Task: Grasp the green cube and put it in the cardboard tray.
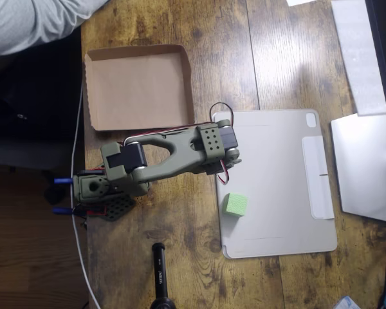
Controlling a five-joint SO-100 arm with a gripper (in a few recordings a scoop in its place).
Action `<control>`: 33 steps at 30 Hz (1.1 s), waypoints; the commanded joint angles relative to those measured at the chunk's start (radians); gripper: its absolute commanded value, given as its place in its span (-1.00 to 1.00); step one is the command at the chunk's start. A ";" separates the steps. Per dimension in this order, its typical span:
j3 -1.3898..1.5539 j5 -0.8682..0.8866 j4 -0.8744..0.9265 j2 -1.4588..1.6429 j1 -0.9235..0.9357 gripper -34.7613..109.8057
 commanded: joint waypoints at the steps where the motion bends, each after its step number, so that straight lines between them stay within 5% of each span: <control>1: -0.114 0.020 0.086 0.054 -0.038 -0.35; 33: -0.144 0.038 0.089 0.061 -0.008 -0.30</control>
